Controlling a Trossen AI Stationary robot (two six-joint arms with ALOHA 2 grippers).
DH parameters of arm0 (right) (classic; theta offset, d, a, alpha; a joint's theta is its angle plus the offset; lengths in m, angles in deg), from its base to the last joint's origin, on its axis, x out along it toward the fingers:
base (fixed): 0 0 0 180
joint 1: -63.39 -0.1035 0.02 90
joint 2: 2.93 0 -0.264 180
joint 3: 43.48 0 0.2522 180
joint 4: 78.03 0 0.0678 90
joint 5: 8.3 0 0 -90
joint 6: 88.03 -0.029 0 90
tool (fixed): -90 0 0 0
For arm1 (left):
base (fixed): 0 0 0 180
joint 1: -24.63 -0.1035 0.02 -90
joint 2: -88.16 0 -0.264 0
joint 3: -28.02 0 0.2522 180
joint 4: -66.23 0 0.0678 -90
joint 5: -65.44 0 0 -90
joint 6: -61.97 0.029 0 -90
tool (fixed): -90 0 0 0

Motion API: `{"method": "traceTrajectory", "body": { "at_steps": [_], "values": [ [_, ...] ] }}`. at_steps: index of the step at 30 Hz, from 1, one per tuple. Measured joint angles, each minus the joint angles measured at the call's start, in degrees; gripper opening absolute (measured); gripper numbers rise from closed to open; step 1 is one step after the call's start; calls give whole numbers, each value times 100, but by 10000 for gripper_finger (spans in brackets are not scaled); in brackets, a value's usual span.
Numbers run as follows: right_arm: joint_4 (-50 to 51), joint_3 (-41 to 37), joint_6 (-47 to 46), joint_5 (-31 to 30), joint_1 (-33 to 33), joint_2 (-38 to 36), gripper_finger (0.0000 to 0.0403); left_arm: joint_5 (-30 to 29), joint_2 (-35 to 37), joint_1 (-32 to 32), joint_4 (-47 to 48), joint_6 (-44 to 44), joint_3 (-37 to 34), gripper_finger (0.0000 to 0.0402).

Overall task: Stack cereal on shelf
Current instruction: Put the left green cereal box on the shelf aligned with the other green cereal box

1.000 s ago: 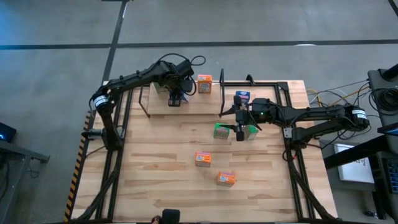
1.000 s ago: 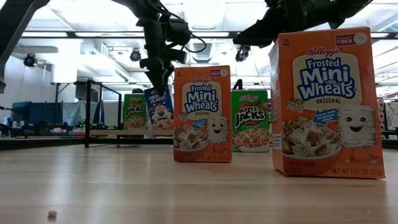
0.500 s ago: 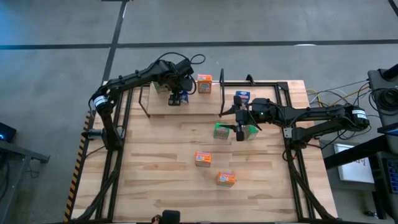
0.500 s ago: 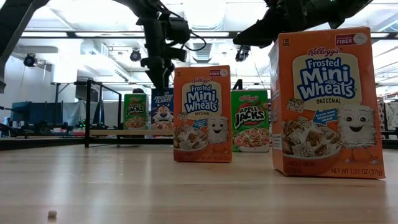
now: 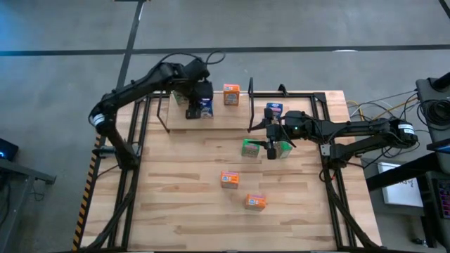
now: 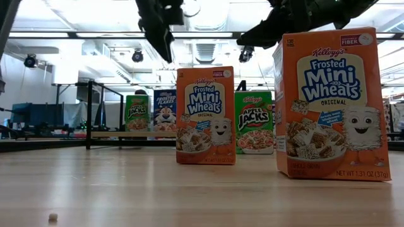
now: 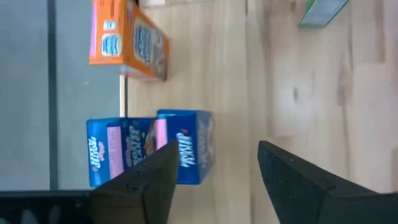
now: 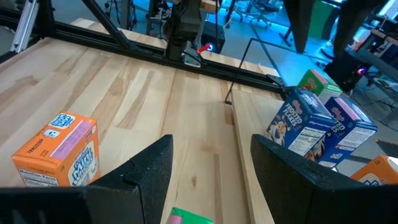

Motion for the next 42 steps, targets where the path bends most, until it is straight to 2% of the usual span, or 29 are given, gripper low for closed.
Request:
{"method": "traceTrajectory", "body": {
  "at_steps": [5,13,20,27,35,42],
  "values": [
    [26,0,0,1,0,0,206,2,709,215,-669,-358,-831,155],
    [27,0,-93,0,-2,0,206,2,1919,492,-2421,-1010,-2978,89],
    [19,0,-489,-8,-1,0,205,-4,2796,838,-4003,-1392,-4444,75],
    [-7,0,-1188,-505,-2,0,206,-19,3500,1265,-5199,-1531,-5362,74],
    [275,0,-1936,-499,-107,0,205,-37,3992,1575,-6139,-1827,-6104,74],
    [1796,544,-2382,-680,-436,8,205,-35,4080,1711,-6382,-2086,-6384,74]
  ]
}}
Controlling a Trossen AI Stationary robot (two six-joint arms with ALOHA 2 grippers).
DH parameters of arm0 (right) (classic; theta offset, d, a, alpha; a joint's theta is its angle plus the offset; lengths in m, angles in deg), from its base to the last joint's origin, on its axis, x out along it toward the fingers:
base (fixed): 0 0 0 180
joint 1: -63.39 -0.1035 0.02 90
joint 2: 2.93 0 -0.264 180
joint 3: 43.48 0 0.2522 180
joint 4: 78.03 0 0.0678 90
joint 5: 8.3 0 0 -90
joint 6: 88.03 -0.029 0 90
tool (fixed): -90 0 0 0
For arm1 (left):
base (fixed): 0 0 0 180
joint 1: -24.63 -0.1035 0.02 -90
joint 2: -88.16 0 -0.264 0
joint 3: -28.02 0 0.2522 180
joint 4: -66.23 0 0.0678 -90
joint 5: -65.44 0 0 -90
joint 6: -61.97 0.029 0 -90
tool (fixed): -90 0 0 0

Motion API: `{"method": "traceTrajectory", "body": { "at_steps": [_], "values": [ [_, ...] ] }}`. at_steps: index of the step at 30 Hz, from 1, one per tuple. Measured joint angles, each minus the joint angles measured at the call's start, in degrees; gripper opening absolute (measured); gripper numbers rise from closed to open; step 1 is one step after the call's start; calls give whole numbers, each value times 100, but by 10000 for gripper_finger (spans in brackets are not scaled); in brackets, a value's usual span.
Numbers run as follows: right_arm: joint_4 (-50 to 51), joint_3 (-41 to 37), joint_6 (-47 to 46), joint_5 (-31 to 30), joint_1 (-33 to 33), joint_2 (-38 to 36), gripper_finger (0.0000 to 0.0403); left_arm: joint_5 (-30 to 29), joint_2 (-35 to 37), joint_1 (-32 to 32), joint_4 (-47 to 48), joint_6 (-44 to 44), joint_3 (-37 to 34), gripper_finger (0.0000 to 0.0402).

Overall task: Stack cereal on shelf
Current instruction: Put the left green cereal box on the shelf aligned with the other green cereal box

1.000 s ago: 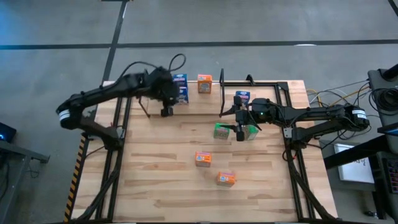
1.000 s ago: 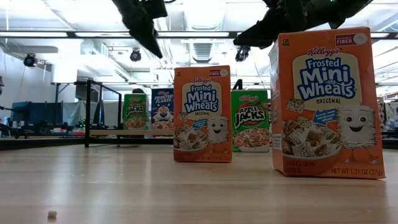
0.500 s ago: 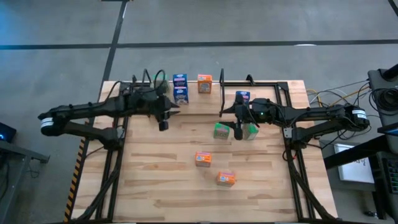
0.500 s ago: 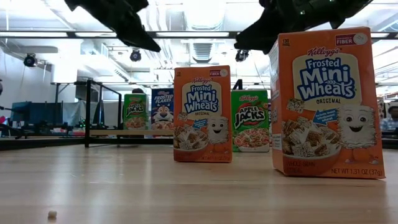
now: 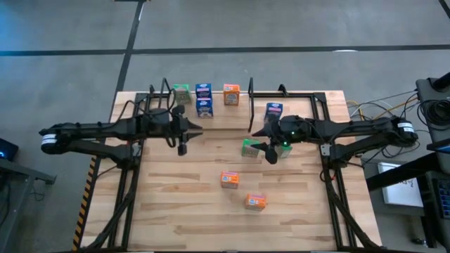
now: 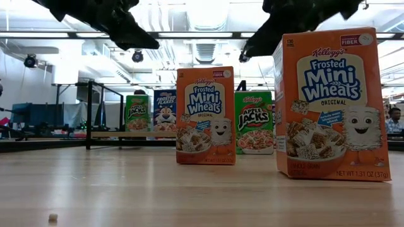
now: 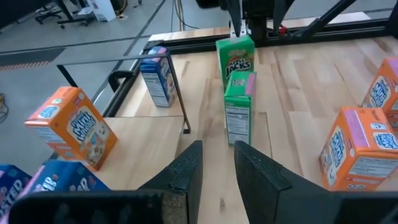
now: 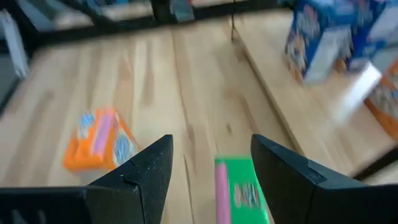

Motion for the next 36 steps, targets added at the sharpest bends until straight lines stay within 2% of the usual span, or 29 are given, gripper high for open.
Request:
{"method": "traceTrajectory", "body": {
  "at_steps": [4,8,14,26,30,36],
  "values": [
    [1155,355,-15,-384,-150,51,205,0,-41,8,-79,-21,-76,74],
    [1688,442,73,-516,-194,62,205,0,-112,8,-91,-20,-80,74],
    [1658,330,-252,-519,-194,70,213,-1,-138,8,-154,-12,-80,74],
    [1573,302,-116,-732,-192,769,288,0,-140,8,-179,2,-80,74],
    [1550,302,-112,-963,-178,919,292,0,-140,8,-203,2,-80,74],
    [1478,300,-36,-971,-178,1047,283,0,-140,8,-204,2,-80,74]
  ]
}}
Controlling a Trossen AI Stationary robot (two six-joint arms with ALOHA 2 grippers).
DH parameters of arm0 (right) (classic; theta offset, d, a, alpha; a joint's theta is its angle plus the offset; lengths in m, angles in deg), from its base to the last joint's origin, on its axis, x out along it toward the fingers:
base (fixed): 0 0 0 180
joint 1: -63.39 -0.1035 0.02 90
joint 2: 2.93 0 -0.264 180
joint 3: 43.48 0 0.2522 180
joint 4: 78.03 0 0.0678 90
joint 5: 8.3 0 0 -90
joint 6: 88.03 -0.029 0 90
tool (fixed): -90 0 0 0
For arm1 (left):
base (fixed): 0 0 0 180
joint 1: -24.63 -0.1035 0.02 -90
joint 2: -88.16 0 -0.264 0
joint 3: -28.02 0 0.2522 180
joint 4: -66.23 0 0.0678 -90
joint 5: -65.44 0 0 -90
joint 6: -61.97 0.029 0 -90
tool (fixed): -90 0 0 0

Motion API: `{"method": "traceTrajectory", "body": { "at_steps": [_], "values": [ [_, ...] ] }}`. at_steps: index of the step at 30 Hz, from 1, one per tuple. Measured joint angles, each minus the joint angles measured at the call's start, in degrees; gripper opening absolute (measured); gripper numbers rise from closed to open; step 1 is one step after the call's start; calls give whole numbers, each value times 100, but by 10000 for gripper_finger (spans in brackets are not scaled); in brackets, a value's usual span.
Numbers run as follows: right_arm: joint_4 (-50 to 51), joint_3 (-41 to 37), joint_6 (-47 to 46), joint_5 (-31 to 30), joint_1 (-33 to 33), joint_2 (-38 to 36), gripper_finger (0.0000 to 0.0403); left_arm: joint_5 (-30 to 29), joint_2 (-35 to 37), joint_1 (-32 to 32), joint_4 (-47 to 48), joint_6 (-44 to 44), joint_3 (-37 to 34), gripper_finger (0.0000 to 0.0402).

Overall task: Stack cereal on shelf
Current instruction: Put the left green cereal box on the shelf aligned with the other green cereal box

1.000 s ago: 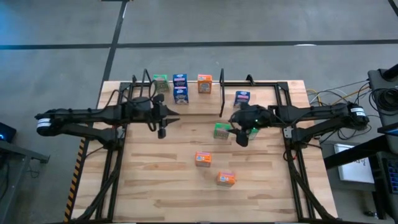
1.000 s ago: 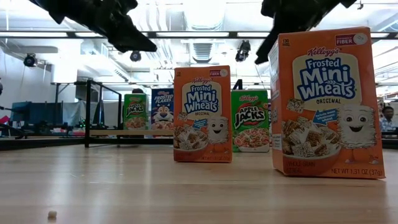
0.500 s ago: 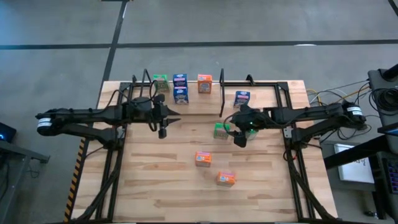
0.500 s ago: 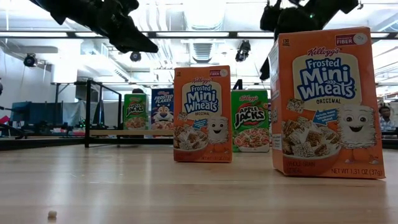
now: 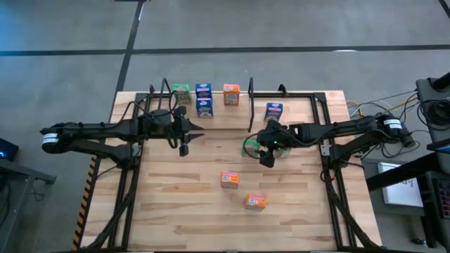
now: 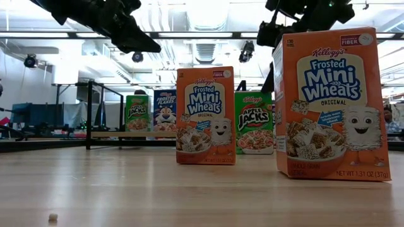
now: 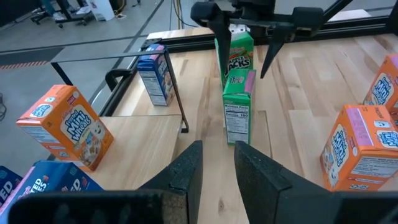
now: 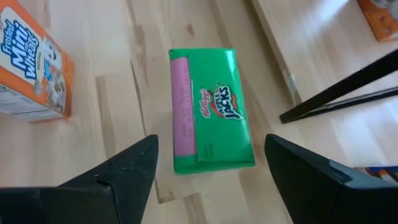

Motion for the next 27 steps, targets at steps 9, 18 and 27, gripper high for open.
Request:
{"method": "traceTrajectory", "body": {
  "at_steps": [9,18,27],
  "values": [
    [-337,0,199,5,1,431,256,0,0,0,-45,-20,0,74],
    [-344,-2,219,5,12,517,194,0,0,0,-55,-20,0,75],
    [-368,-2,219,10,12,276,171,2,-2,0,-267,-26,0,75]
  ]
}}
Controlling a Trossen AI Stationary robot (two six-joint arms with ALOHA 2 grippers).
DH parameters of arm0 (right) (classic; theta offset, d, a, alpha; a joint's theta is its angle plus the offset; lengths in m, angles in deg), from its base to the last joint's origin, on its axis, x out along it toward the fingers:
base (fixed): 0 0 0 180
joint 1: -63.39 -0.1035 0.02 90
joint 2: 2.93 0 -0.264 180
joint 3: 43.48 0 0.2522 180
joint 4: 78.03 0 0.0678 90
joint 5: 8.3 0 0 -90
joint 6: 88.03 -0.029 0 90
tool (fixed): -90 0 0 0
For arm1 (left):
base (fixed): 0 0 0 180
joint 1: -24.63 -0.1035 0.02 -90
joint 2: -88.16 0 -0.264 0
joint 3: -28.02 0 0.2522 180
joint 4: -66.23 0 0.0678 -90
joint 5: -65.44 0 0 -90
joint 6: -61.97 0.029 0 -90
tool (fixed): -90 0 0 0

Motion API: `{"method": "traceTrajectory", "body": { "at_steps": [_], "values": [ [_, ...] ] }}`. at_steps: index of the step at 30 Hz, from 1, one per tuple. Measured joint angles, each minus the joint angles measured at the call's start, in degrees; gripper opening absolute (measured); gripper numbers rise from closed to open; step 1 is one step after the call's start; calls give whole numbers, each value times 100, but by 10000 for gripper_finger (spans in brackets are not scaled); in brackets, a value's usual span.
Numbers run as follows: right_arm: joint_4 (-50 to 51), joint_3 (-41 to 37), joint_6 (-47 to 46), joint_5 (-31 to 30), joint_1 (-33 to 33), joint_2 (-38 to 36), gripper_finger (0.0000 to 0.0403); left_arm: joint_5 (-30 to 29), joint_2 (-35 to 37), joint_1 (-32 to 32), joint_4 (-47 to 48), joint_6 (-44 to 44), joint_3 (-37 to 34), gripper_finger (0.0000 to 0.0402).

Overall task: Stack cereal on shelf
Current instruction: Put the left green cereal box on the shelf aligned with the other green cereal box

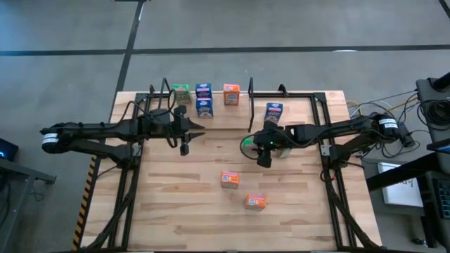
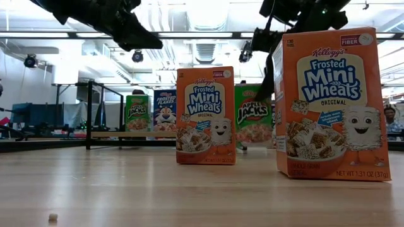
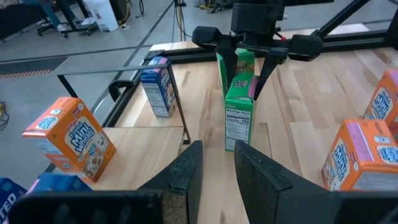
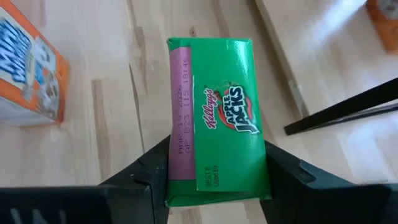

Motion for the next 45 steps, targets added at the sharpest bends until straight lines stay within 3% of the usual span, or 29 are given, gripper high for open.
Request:
{"method": "traceTrajectory", "body": {
  "at_steps": [16,22,33,45],
  "values": [
    [-940,0,524,-2,0,-662,169,225,1,-2,-445,-106,0,81],
    [-1672,0,999,2,-2,-664,169,767,-75,0,-794,-241,0,137],
    [-2464,0,1577,42,-2,-446,169,793,-886,-2,-1536,-456,0,269],
    [-2539,0,1743,157,0,-342,169,796,-1927,0,-3018,-468,52,288]
  ]
}}
